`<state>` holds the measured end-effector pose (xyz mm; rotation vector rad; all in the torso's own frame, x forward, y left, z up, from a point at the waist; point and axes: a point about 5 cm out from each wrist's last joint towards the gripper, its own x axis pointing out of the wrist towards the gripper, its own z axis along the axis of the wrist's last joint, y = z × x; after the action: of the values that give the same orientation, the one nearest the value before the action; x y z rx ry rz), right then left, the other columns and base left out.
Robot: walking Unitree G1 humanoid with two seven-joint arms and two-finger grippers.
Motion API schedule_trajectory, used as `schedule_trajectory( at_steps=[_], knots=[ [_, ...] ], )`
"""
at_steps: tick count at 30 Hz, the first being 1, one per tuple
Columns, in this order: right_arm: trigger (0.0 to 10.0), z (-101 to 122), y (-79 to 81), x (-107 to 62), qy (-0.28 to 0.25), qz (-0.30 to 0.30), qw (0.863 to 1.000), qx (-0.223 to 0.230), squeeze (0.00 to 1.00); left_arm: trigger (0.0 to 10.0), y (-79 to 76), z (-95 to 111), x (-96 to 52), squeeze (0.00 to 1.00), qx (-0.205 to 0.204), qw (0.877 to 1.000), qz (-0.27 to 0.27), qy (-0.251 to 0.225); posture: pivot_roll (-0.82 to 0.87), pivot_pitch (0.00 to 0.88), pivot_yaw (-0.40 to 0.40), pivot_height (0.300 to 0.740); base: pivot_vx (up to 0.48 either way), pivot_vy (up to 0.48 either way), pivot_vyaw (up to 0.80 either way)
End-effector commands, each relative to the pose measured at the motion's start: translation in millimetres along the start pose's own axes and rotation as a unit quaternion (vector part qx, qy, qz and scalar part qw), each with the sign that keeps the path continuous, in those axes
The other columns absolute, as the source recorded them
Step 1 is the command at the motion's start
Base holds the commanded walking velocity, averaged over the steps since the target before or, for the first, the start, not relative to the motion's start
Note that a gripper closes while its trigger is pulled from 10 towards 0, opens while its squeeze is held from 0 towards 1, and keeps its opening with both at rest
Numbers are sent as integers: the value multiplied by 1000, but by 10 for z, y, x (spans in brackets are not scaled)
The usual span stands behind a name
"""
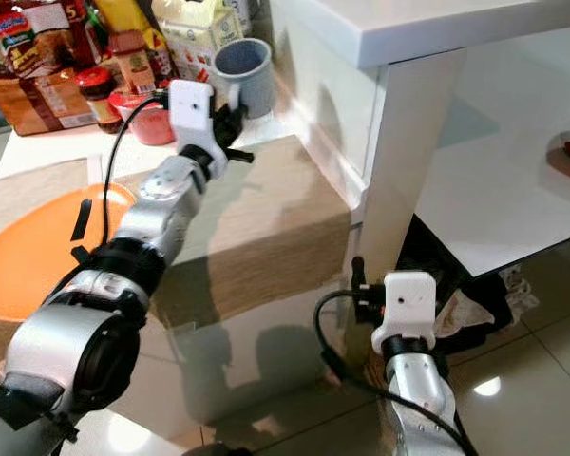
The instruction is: Setting the table
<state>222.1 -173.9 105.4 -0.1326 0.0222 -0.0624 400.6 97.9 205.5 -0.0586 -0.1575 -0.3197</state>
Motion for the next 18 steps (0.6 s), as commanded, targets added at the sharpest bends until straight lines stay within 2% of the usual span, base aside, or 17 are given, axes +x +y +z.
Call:
schedule_trajectory(
  at_steps=[1, 6, 8, 9, 15, 16, 17, 18],
  knots=[
    [10000, -11, -6, 28, -2, -1, 1000, 4, 0, 0, 112, 134, -14, 0, 1, 999, 12, -30, 28, 0, 82, 740, 0, 0, 0],
    [10000, -1, -24, 110, -12, 1, 1000, 0, 0, 0, 259, 258, -133, 0, 20, 998, 17, -64, 50, 0, 64, 740, 0, 0, 0],
    [10000, 15, -22, 151, -19, 4, 1000, -1, 0, 0, 328, 296, -260, 0, 34, 996, 16, -76, 62, 0, 58, 740, 0, 0, 0],
    [10000, 15, -22, 151, -19, 4, 1000, -1, 0, 0, 328, 296, -260, 0, 34, 996, 16, -76, 62, 0, 58, 740, 0, 0, 0],
    [10000, 188, -4, 218, -56, 8, 998, 0, 0, 0, 350, 264, -574, 0, 45, 995, 22, -89, 85, 0, 43, 740, 0, 0, 0],
    [10000, 188, -4, 218, -56, 8, 998, 0, 0, 0, 350, 264, -574, 0, 45, 995, 22, -89, 85, 0, 43, 740, 0, 0, 0],
    [10000, 257, -6, 213, -68, 6, 998, 0, 0, 0, 340, 259, -698, 0, 44, 994, 28, -96, 87, 0, 40, 740, 0, 0, 0],
    [10000, 277, -8, 209, -71, 5, 997, -1, 0, 0, 331, 269, -743, 0, 44, 994, 29, -99, 87, 0, 40, 740, 0, 0, 0]
  ],
)
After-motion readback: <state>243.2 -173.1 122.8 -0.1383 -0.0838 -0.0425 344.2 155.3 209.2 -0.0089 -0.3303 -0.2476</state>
